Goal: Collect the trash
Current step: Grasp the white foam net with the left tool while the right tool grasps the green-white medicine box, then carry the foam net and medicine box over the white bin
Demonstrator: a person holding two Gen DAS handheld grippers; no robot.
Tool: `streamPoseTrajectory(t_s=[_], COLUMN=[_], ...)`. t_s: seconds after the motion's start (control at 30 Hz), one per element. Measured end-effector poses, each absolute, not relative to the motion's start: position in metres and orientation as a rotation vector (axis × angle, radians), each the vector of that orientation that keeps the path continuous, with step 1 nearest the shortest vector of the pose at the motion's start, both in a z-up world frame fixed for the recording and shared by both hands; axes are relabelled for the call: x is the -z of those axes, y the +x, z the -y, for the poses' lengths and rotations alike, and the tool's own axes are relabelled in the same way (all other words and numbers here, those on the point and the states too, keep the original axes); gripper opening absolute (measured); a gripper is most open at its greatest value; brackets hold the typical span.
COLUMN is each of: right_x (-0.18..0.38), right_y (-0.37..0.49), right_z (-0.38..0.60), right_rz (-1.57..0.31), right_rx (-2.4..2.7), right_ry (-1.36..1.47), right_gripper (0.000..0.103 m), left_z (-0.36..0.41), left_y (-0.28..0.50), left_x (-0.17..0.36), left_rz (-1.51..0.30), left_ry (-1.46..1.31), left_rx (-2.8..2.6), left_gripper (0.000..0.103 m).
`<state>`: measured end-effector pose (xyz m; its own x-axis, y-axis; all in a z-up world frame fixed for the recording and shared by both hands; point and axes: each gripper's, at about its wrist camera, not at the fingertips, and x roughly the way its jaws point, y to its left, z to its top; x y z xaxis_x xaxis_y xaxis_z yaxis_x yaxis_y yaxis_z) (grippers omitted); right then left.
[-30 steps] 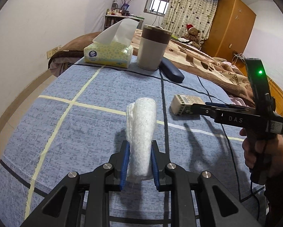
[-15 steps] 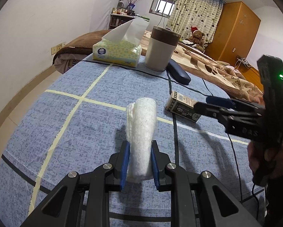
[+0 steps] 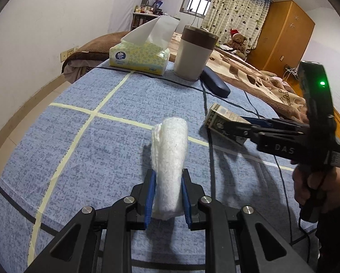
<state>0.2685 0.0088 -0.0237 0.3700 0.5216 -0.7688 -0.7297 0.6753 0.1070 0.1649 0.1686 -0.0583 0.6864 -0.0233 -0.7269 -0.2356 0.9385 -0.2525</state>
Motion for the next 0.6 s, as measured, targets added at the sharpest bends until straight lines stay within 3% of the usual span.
streamPoseTrajectory(t_s=[0.6], right_x=[-0.003], right_y=[0.174], right_z=[0.121], right_rz=[-0.830], right_rx=[-0.647], right_ry=[-0.045], right_gripper=[0.038], left_z=[-0.076], left_y=[0.117], left_x=[0.016], left_rz=[-0.782], left_ry=[-0.269], left_rx=[0.000], left_gripper=[0.022])
